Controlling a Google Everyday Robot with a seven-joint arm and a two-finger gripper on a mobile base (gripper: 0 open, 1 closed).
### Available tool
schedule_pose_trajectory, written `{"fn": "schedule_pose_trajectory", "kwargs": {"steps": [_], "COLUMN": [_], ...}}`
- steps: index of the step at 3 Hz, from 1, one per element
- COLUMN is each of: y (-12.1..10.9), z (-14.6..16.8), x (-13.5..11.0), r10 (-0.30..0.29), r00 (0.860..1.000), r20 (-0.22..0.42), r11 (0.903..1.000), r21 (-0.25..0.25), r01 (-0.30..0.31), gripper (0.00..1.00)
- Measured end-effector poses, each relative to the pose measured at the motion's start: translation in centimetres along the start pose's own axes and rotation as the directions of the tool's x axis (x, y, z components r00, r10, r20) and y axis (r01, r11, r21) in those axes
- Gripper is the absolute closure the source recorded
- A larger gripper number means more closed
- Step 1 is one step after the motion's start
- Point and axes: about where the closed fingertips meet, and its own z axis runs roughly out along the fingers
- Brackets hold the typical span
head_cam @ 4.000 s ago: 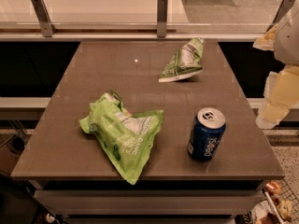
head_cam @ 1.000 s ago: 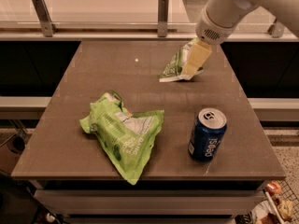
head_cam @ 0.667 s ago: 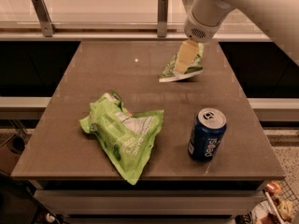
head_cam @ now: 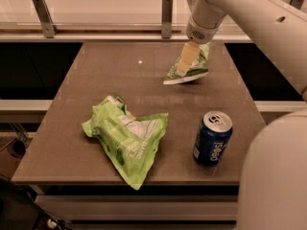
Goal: Pick green jalapeno chip bag
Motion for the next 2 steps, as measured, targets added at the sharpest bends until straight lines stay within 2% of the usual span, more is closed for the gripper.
{"fn": "schedule_pose_trajectory", "kwargs": {"steps": [1,2], "y": [-1.6,-2.1], "z": [2.3,4.7], "x": [0.4,0.6], "r10": [0.018,0.032], "r00": [1.000,0.999], "r20": [-0.006,-0.012], "r11": [0.9993,0.9967], "r21": [-0.032,-0.074], "r01": [-0.018,-0.032], "gripper": [0.00,0.00]}}
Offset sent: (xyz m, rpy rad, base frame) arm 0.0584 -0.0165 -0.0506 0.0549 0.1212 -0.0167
